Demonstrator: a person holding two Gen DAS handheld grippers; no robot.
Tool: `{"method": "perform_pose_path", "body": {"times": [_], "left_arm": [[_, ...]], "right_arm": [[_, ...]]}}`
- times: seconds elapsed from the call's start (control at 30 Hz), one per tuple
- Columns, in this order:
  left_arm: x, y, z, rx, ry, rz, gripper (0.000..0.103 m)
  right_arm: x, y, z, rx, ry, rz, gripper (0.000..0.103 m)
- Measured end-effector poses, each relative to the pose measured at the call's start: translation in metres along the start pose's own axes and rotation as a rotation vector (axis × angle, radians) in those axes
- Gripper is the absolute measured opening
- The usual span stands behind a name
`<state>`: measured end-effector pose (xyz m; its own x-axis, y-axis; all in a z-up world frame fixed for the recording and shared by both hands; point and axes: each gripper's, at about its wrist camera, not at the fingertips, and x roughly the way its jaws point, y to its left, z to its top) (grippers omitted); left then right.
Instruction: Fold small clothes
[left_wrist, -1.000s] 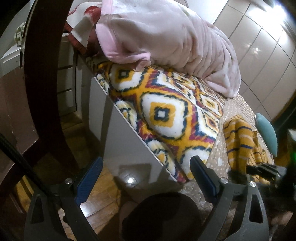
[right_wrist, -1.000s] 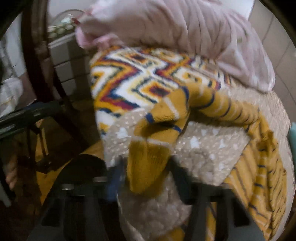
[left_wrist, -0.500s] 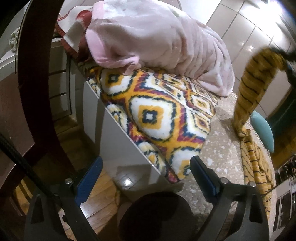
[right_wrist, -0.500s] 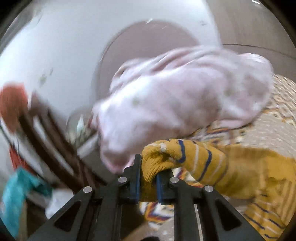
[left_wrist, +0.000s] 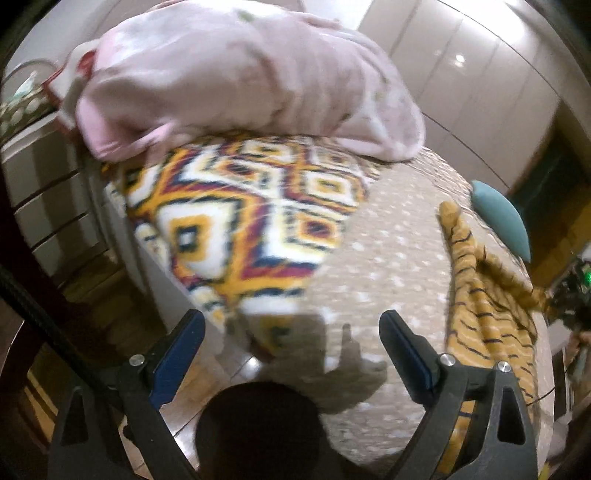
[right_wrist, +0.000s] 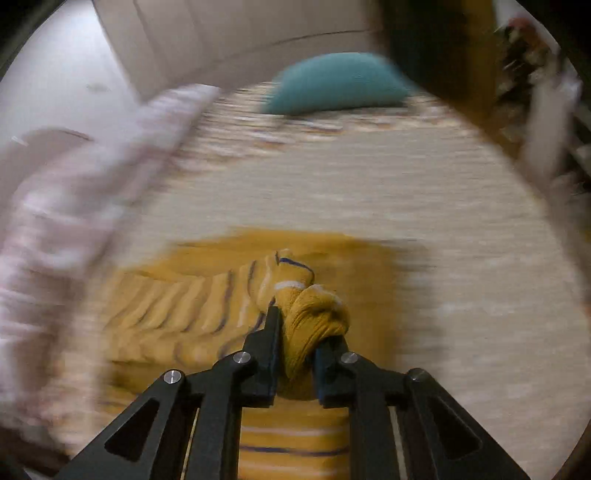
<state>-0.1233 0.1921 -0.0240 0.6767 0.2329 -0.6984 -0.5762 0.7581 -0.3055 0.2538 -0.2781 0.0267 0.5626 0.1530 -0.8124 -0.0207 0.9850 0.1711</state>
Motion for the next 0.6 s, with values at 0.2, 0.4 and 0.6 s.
{"method": "perform_pose_path", "body": {"times": [0.2, 0.4, 0.6], "left_arm": [[0.009, -0.050, 0.001, 0.099, 0.028, -0.021, 0.094], [0.023, -0.098, -0.003, 0.165, 0.075, -0.102, 0.094], [0.059, -0.165, 0.040, 0.243, 0.072, -0.202, 0.094]], "right_arm": [[-0.010, -0.034, -0.021, -0.020, -0.010, 0.107, 0.022], [-0.004, -0.045, -0.029, 0.028, -0.040, 0.230, 0.062], [-0.006, -0.091, -0.041, 0.152, -0.026, 0.336, 0.067]]}}
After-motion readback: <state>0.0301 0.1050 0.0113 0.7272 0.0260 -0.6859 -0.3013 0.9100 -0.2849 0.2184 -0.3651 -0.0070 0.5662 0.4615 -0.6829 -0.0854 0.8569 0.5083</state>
